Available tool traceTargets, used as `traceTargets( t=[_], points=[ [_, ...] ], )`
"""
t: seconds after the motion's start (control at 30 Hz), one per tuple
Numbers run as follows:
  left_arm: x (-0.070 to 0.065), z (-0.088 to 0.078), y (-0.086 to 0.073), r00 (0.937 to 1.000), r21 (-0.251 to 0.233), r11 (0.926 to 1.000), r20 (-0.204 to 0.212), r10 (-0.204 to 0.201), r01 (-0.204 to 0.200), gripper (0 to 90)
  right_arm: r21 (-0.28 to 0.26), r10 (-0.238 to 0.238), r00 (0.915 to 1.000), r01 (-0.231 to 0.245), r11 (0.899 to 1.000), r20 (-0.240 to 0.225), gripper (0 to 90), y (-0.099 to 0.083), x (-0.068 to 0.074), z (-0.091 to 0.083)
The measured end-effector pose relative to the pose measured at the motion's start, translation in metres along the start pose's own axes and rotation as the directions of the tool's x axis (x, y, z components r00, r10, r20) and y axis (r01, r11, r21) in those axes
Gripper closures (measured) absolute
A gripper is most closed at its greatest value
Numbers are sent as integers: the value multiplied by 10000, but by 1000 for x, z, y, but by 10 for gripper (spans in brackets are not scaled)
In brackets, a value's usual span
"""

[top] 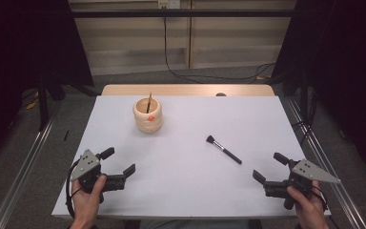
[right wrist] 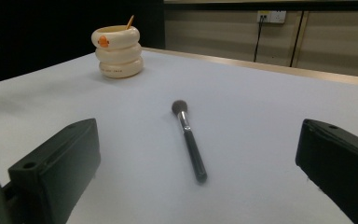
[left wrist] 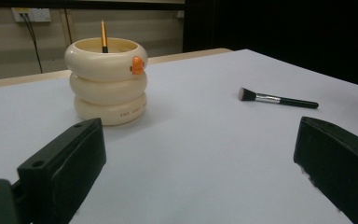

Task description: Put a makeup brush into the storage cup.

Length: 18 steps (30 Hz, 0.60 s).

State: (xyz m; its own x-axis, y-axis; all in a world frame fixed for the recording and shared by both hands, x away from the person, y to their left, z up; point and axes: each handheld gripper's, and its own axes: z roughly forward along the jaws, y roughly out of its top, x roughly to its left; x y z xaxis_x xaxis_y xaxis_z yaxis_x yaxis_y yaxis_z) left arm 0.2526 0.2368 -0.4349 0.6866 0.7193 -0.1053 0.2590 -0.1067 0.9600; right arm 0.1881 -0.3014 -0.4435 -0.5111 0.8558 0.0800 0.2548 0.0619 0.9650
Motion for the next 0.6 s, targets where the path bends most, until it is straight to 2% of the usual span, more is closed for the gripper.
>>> traceTargets(
  t=[0.13,0.33,0.5,0.57,0.6],
  points=[
    [-1,-1,1,9998,-66,9999,124,139,-138,26,83,-95,9998,97,9999,-155,0,1,3,1],
    [-1,-2,0,9999,-89,9999,145,48,-47,25,58,12,10000,-12,10000,-78,0,3,1,11],
    [-3,-3,-1,9999,-67,9999,57,105,-104,24,-212,-18,10000,19,9998,43,0,11,0,18],
    [-3,-3,-1,10000,-146,9999,73,-15,16,24,-382,-132,9998,137,9992,132,0,18,-3,22],
    [-4,-2,-1,9996,-59,9997,-116,250,-250,24,-382,-132,9998,137,9992,132,0,18,-3,22]
  ],
)
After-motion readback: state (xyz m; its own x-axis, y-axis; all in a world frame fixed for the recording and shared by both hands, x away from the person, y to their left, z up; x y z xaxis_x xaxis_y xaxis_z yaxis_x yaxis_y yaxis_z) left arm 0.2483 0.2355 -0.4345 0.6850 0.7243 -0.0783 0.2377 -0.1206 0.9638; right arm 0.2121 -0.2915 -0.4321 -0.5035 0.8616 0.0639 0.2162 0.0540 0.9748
